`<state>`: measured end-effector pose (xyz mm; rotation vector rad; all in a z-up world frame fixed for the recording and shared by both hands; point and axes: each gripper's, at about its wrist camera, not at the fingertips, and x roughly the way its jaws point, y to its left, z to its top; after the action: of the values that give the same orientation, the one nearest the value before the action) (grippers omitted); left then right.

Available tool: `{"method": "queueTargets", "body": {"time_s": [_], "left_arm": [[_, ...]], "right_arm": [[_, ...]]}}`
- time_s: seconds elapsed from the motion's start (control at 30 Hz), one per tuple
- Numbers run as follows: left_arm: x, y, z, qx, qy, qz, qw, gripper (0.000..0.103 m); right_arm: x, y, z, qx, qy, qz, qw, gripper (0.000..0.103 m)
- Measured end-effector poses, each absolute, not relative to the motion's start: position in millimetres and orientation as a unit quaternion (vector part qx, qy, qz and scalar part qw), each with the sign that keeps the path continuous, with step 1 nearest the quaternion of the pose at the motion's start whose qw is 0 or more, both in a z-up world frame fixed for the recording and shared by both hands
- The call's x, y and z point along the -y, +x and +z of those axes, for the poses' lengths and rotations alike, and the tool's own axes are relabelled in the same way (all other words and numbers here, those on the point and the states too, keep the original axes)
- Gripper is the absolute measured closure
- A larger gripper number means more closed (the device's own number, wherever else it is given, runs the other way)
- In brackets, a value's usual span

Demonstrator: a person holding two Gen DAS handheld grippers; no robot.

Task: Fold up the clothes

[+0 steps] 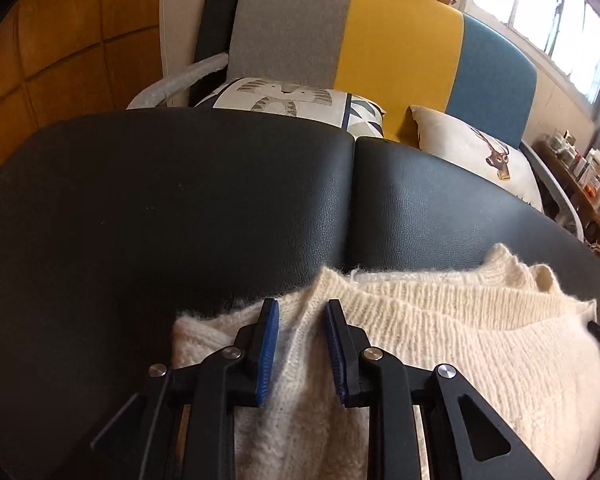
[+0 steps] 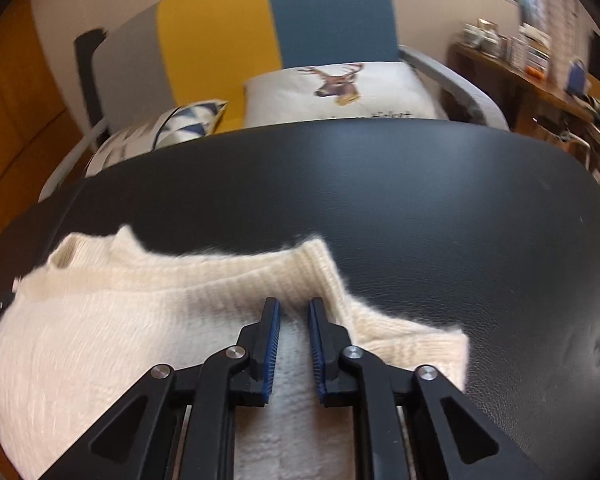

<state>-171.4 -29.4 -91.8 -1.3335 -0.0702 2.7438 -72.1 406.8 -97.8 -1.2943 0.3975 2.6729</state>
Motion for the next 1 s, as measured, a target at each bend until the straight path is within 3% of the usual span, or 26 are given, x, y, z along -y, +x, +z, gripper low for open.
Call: {"method": "queueTargets", "body": {"time_s": [0.13, 0.27, 0.4, 0.63, 0.73, 0.8, 1.0], "left_arm": [[24.5, -162.8, -85.9, 0.001, -0.439, 0.897, 0.049, 0.077], [33.3, -130.8, -62.6, 0.047, -0.420, 0.903, 0.078, 0.077], [28.6, -95.5, -57.1, 0.057, -0.400, 0.909, 0.103, 0.069], [-7.6, -70.6, -74.1, -0.014, -0.391, 0.914, 0.112, 0.069], [-6.9, -71.2, -81.4, -0.034, -0.386, 0.917, 0.096, 0.057], [1.8, -72.2, -84.3, -0.023, -0.384, 0.918, 0.096, 0.053], [27.0, -67.1, -73.5, 0.036, -0.393, 0.914, 0.098, 0.053]], "right_arm": [[-415.4, -50.8, -84.8, -0.158, -0.410, 0.896, 0.070, 0.088], [-419.6, -16.4, -68.7, -0.169, -0.391, 0.902, 0.077, 0.083], [-403.8, 32.0, -62.3, -0.174, -0.381, 0.905, 0.069, 0.083], [-376.8, 26.4, -90.1, -0.152, -0.397, 0.905, 0.037, 0.083], [-384.0, 26.5, -103.5, -0.154, -0.402, 0.900, 0.067, 0.085], [-390.8, 30.1, -108.0, -0.175, -0.391, 0.901, 0.068, 0.086], [-393.9, 42.3, -96.4, -0.202, -0.375, 0.903, 0.059, 0.083]]}}
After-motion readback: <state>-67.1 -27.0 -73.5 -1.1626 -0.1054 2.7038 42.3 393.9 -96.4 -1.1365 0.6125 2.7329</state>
